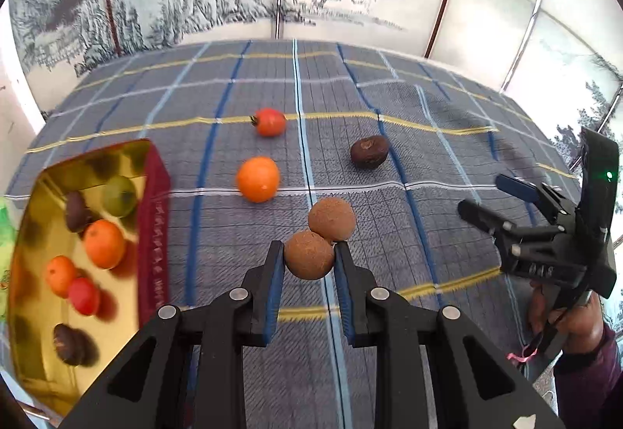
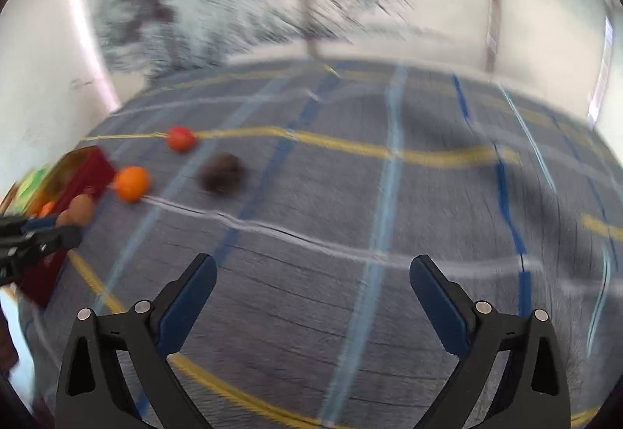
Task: Organize fruits
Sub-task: 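Carry the brown fruits over the tin with the left tool while the right tool grasps a tangerine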
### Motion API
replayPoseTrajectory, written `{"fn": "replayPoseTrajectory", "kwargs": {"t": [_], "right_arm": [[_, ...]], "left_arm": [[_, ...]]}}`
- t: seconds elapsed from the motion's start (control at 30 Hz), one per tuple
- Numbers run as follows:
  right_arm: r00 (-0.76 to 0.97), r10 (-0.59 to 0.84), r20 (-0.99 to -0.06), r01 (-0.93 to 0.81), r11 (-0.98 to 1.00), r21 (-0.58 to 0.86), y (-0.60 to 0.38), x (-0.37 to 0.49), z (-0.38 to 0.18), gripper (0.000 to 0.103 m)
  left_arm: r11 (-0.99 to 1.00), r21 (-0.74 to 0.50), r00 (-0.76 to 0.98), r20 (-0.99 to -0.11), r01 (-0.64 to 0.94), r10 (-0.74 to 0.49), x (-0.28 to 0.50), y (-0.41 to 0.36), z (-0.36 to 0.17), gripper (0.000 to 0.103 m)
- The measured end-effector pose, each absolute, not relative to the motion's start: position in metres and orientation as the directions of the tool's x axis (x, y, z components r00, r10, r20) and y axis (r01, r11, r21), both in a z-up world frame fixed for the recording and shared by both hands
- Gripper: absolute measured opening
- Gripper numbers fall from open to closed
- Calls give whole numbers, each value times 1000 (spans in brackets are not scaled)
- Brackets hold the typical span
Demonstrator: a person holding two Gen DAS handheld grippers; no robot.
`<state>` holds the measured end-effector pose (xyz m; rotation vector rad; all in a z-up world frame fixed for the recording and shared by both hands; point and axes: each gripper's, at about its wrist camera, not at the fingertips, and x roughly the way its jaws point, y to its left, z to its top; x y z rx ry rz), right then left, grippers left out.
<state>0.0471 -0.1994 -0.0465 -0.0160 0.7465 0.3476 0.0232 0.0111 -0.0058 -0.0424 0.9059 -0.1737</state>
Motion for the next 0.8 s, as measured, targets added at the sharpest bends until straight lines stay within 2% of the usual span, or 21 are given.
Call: {"fn": "replayPoseTrajectory", "kwargs": {"t": [0.1,0.23,0.4,0.6,0.67,0.7,0.77,0.8], "right_arm": [[630,421,-652,-483,870,96,-163,39,-33,99],[562,495,-663,-612,788,70,-112,51,-27,97],[480,543,-689,-664,738,118,-60,86,-33,88],[455,492,-742,-660,746,90,-19,118,-55,81],[426,482,-765,-652,750,109,-15,128,-64,67],[432,477,-765,-649,754,103,-14,130,-65,64],[441,466,-767,-656,750,79,-8,127,-64,43],[445,455,-771,-652,755,70,-8,126,-64,43]], "left_arm": [[987,-93,630,-761,130,-154,9,18,7,22],[990,-81,664,-735,116,-138,-6,29,21,22],[994,-61,698,-707,96,-111,-21,47,35,22],[996,-76,709,-701,39,-81,-33,75,41,22],[996,-89,707,-702,23,-79,-35,84,40,22],[995,-97,707,-703,13,-78,-37,89,39,22],[995,-101,708,-704,-16,-60,-41,99,39,22],[995,-101,707,-705,-26,-53,-42,104,38,22]]}}
